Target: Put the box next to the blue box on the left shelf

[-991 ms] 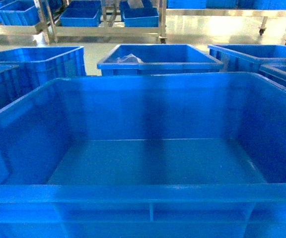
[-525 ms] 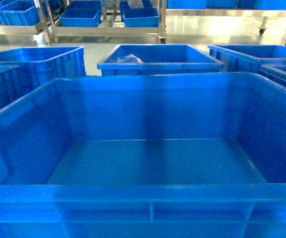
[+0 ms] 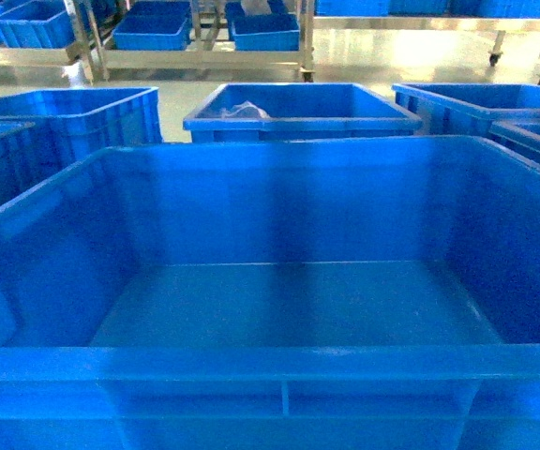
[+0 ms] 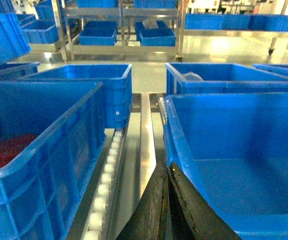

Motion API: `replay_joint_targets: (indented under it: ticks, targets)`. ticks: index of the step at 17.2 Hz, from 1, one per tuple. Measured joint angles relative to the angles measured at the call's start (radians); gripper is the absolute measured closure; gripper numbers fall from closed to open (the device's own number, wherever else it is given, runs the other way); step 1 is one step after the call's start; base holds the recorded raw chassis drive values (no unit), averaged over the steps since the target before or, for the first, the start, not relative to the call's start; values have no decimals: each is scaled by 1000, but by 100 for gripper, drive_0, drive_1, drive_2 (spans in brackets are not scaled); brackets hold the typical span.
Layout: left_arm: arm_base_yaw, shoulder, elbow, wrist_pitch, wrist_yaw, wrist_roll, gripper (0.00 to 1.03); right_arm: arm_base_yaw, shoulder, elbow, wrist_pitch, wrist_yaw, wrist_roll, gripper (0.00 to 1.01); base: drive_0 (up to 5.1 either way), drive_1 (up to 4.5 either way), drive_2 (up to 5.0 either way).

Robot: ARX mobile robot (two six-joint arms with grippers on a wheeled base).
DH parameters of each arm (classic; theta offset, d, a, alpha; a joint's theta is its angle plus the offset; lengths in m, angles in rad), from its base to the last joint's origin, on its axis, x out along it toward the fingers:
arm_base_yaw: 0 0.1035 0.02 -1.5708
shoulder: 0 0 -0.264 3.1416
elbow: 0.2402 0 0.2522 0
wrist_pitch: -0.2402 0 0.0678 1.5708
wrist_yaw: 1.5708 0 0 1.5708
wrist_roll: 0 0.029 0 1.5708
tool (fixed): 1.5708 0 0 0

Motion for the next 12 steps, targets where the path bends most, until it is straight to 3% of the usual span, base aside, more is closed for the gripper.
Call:
replay_joint_targets:
  ticks: [5,6,10,12]
  targets:
    - [0,0,0,3,-1,0,101,0,0,-5,-23,0,0,99,0,0,0]
    - [0,0,0,3,0,-2,97,0,0,-5,-21,-1,-2,96,0,0,0]
    - [0,0,0,3,0,-2,48,0,0,-5,-22,0,-1,47,0,0,0]
    - [0,0,0,3,0,-2,39,0,0,-5,-22,0,-1,38,0,0,0]
